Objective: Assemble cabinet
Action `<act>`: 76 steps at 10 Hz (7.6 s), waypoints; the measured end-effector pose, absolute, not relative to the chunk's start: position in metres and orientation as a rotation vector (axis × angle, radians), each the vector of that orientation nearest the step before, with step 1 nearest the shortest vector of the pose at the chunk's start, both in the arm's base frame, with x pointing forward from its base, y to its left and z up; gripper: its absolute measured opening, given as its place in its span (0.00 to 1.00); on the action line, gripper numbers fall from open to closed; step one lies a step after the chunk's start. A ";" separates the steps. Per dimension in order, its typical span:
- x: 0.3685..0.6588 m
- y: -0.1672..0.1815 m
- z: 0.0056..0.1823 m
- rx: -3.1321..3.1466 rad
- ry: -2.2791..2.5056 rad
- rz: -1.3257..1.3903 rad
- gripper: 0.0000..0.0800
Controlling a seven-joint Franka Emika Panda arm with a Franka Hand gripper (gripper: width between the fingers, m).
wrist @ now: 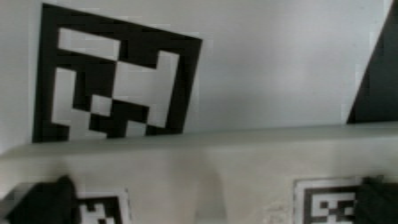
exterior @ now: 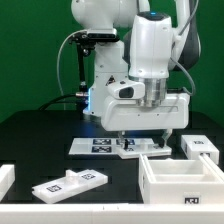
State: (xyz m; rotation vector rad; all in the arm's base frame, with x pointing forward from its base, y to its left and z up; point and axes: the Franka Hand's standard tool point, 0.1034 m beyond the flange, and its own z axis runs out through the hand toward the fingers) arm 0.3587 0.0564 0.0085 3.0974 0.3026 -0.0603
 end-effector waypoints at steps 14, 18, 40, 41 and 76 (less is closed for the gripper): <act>0.418 0.042 0.066 3.144 0.338 0.031 0.08; 0.419 0.058 0.048 3.069 0.731 -0.028 0.08; 0.468 0.094 0.064 2.116 2.133 -0.067 0.08; 0.467 0.093 0.063 2.115 2.135 -0.070 0.08; 0.586 0.101 0.066 2.075 2.039 -0.303 0.08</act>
Offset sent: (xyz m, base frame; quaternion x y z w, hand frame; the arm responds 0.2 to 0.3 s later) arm 0.0000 0.0000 0.0000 0.0000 0.0000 0.0000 1.0000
